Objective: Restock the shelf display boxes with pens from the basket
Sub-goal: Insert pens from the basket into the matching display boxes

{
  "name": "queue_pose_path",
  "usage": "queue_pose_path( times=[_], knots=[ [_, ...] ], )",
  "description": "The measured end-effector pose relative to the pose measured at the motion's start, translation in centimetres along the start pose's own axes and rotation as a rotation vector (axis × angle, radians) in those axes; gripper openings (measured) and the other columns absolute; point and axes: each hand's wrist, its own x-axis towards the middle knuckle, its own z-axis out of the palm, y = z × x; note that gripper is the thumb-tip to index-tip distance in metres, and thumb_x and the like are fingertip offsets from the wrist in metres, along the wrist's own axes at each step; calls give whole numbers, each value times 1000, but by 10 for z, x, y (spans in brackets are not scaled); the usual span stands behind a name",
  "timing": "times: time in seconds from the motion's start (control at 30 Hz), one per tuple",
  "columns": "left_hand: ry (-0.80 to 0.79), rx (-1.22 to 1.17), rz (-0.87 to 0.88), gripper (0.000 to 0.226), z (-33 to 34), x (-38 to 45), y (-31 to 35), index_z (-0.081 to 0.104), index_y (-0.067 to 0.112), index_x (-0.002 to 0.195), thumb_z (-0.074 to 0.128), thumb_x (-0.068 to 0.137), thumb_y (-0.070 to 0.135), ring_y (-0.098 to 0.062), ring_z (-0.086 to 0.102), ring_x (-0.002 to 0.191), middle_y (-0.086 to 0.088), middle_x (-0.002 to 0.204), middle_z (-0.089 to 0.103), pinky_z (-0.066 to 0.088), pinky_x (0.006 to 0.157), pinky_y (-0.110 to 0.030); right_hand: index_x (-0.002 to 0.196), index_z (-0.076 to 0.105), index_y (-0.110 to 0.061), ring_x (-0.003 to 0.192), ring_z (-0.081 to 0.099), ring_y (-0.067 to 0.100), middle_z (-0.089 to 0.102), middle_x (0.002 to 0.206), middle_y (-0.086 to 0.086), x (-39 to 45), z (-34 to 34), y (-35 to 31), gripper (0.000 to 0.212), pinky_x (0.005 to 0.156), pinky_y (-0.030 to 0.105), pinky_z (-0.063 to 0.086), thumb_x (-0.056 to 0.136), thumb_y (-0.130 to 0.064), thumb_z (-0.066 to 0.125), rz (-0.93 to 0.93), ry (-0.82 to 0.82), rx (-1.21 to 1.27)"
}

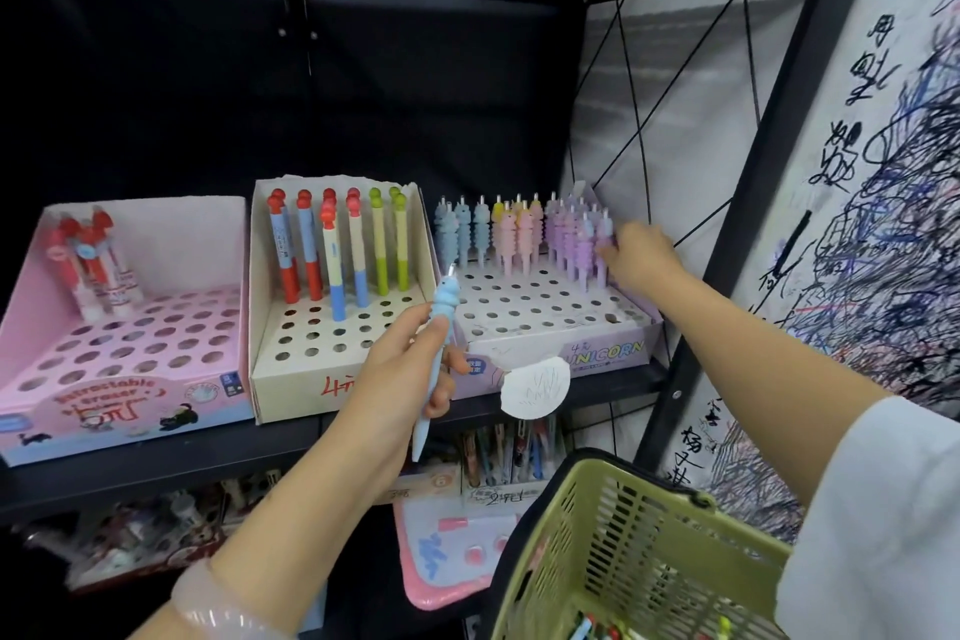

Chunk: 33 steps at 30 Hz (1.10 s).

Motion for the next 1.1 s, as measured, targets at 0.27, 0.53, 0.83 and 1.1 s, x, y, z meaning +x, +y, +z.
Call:
queue_pose_path(
  times=[0.27, 0.53, 0.83, 1.1],
  knots=[
    [60, 6, 26, 16, -6, -2, 5, 53, 14, 93, 38, 99, 16, -9, 45, 46, 1, 66, 68, 39, 49, -23, 114, 56, -7, 94, 58, 28, 60, 102, 8, -34, 3, -34, 25, 70, 29, 42, 92, -16, 53, -116, 262, 179],
    [43, 37, 97, 15, -8, 2, 12, 52, 14, 108, 46, 96, 23, -8, 63, 61, 6, 73, 72, 53, 60, -21, 81, 62, -31, 68, 62, -2, 67, 72, -16, -88, 12, -107, 15, 66, 11, 50, 93, -25, 55, -425, -460, 841],
    [30, 438, 338, 23, -53, 13, 24, 54, 33, 109, 48, 94, 17, 25, 49, 95, 22, 113, 57, 37, 73, 5, 102, 48, -10, 75, 66, 25, 67, 86, 14, -6, 7, -103, 16, 69, 37, 54, 97, -26, 47, -225, 264, 613],
    [51, 476, 353, 24, -64, 19, 15, 58, 24, 111, 49, 93, 12, 17, 51, 98, 17, 110, 60, 38, 71, 4, 107, 47, -2, 53, 46, 17, 41, 59, -4, 16, 42, -107, 28, 44, 26, 28, 96, -27, 50, -284, 287, 303]
  ],
)
